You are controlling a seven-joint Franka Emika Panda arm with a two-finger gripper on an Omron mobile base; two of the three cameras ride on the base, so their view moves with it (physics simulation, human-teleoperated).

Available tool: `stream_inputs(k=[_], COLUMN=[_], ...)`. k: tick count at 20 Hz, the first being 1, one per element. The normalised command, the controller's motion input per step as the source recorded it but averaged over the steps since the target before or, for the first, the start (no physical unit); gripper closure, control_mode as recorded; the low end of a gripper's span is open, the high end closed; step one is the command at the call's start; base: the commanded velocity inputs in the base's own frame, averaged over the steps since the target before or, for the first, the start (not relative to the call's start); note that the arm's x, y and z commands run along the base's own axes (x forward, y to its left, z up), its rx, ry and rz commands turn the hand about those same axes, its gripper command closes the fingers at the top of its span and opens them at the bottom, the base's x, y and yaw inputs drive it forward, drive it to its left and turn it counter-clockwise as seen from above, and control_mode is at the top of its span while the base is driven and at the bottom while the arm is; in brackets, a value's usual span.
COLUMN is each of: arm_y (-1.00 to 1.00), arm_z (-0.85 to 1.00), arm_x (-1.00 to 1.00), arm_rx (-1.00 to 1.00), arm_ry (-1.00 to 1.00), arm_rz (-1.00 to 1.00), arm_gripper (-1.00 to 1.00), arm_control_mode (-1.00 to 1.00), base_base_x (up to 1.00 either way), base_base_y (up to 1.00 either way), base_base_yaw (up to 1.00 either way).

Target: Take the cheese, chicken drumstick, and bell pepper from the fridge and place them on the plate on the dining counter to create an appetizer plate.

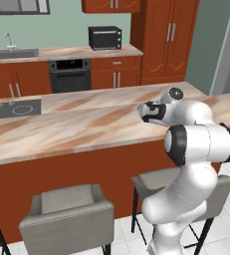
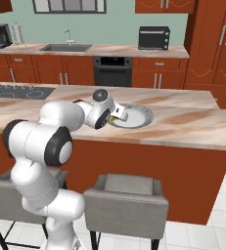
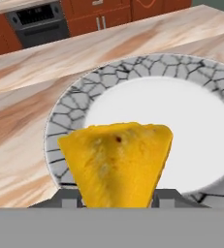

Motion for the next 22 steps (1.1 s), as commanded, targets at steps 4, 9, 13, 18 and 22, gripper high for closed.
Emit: stream_inputs(k=[4, 9, 13, 18, 22], arm_y=[0.00, 0.00, -0.01, -0.01, 0.00], arm_z=[-0.21, -0.20, -0.01, 0.01, 0.47], arm_x=[0.21, 0.30, 0.14, 0.00, -0.25], arm_rx=[0.00, 0.00, 0.00, 0.00, 0.00], arm_ry=[0.03, 0.05, 0.01, 0.00, -0.13], arm_rz=[0.00, 0.00, 0.00, 0.00, 0.00], arm_gripper=[1.00, -1.00, -1.00, -1.00, -1.00], arm_control_mode=[-1.00, -1.00, -1.00, -1.00, -1.00], base_base_x=[0.00, 0.00, 0.00, 0.00, 0.00], base_base_y=[0.00, 0.00, 0.00, 0.00, 0.00], base_base_yaw=[0.00, 0.00, 0.00, 0.00, 0.00])
